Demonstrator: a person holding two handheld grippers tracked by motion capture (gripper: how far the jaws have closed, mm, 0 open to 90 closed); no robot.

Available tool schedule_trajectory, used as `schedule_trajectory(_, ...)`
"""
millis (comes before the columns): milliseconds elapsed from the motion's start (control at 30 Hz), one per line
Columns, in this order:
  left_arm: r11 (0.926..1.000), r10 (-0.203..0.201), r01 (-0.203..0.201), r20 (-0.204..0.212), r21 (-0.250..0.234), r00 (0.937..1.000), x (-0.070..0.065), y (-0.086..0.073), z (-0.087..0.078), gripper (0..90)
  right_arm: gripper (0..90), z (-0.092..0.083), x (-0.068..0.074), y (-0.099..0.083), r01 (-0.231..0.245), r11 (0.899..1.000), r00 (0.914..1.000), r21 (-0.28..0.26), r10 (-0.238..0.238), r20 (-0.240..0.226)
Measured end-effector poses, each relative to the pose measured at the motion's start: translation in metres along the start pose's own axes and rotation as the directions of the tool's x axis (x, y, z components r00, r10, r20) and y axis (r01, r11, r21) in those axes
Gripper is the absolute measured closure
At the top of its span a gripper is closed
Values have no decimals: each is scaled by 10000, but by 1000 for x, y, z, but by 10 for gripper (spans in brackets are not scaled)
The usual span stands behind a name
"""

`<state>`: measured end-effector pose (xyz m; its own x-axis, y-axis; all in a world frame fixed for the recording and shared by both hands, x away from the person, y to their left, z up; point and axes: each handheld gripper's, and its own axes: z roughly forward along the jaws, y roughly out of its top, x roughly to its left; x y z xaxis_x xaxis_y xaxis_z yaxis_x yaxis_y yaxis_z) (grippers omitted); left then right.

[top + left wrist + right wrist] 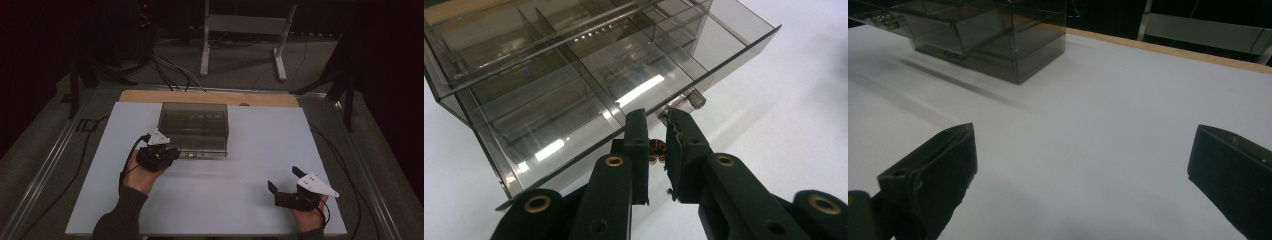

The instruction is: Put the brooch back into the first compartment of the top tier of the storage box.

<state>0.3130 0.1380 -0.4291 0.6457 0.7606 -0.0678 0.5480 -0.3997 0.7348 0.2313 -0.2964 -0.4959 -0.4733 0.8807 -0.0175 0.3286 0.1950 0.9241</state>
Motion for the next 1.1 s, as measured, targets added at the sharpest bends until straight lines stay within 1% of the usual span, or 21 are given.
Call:
schedule_trajectory(167, 9998, -63, 60, -146, -180, 9999, 2, 2, -2, 810, 2, 0, 0, 0, 1, 10000, 10000, -3, -1, -1)
schedule_trajectory(567, 9993, -200, 189, -348, -318, 9992, 7, 7, -3, 810, 2, 0, 0, 0, -10, 10000, 10000, -13, 10, -4)
schedule_trajectory(700, 9993, -184, 171, -394, -331, 9991, 9, 9, -3, 810, 2, 0, 0, 0, 3, 10000, 10000, -9, -3, 0)
schedule_trajectory(833, 9992, -170, 150, -566, -359, 9983, 11, 10, -4, 810, 2, 0, 0, 0, -16, 10000, 10000, -14, 16, -5)
schedule_trajectory(1100, 9987, -276, 241, -801, -448, 9964, 18, 13, -4, 810, 2, 0, 0, 0, -30, 10000, 10000, -23, 30, -10)
